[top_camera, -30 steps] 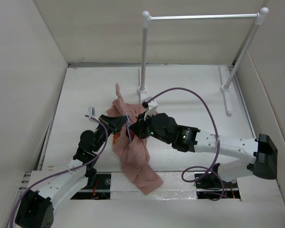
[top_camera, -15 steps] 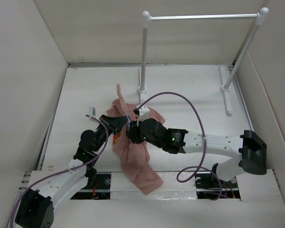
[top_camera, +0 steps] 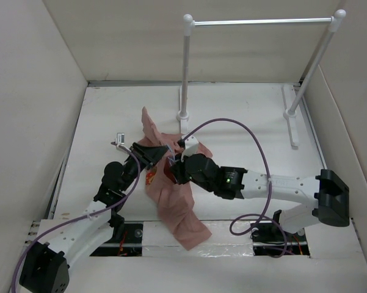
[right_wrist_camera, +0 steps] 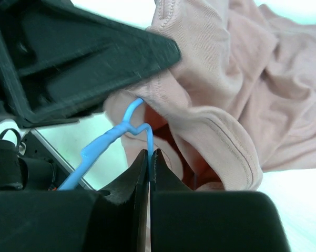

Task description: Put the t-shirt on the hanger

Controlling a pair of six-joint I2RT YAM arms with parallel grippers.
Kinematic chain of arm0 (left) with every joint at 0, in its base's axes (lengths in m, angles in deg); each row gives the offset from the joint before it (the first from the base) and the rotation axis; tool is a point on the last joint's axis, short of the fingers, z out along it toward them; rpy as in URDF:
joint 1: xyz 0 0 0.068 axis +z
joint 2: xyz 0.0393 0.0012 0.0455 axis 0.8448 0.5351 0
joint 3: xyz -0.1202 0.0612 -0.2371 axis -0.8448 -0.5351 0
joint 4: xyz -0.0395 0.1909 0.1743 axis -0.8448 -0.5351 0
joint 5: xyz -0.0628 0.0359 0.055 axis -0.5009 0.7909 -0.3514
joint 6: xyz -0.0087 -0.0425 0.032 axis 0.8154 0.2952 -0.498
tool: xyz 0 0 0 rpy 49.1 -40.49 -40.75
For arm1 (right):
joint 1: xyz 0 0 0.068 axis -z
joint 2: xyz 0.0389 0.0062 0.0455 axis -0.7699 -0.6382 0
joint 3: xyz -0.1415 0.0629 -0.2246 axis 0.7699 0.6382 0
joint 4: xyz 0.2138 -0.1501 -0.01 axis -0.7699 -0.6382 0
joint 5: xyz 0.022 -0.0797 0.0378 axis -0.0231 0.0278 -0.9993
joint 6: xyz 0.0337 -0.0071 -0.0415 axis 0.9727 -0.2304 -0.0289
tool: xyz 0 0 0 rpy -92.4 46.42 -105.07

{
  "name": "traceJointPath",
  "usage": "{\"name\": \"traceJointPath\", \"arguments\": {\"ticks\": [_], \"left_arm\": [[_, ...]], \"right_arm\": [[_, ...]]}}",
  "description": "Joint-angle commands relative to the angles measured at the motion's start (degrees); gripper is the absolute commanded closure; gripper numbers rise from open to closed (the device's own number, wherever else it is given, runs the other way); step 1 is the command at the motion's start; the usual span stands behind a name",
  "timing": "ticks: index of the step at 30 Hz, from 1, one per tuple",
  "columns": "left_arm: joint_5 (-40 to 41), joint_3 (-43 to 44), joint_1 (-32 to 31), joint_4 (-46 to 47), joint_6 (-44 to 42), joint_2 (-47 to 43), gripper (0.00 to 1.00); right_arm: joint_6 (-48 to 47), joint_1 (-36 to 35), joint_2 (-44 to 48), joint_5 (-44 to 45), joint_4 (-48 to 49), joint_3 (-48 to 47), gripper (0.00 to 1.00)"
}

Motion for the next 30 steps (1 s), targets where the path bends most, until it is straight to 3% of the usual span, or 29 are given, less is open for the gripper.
{"name": "traceJointPath", "arguments": {"ticks": [1, 2, 5, 9, 13, 16, 19, 21, 26, 30], "left_arm": [[-0.34, 6.54, 0.15, -1.75, -6.17, 0.43, 0.74], [0.1, 7.16, 0.15, -2.55, -7.31, 0.44, 0.66], [2.47, 9.18, 0.15, -5.8, -10.04, 0.44, 0.54], [5.37, 11.02, 0.15, -9.32, -12.94, -0.53, 0.47], [13.16, 12.87, 0.15, -15.72, -16.45, -3.86, 0.46], [18.45, 13.58, 0.15, -17.67, -18.56, -4.83, 0.53], [22.23, 14.37, 0.15, -16.45, -19.71, -3.79, 0.66], [23.65, 16.29, 0.76, -15.48, -21.02, -2.47, 0.67], [25.59, 23.85, 4.98, -17.06, -24.46, 9.29, 0.48], [23.04, 28.86, 6.39, -16.53, -24.98, 16.51, 0.41]], "right_arm": [[-1.22, 0.03, 4.43, 3.56, 1.47, 0.07, 1.0], [-1.22, 0.03, 4.87, 3.65, 1.28, -0.01, 1.0], [-0.96, 0.03, 6.01, 3.47, -0.74, 0.42, 1.0], [-0.78, 0.03, 6.8, 2.95, -0.74, 1.04, 1.0], [-0.61, 0.03, 7.24, 2.68, -0.83, 1.3, 1.0], [-0.25, 0.03, 7.42, 1.9, -0.48, 1.57, 1.0], [0.01, 0.03, 7.68, 1.02, -0.13, 1.74, 1.0], [0.19, 0.03, 8.03, 0.57, -0.3, 1.92, 1.0], [0.54, 0.03, 9.35, -0.65, 0.4, 3.76, 1.0], [0.8, 0.03, 9.79, -1.45, 0.4, 4.64, 1.0]]}}
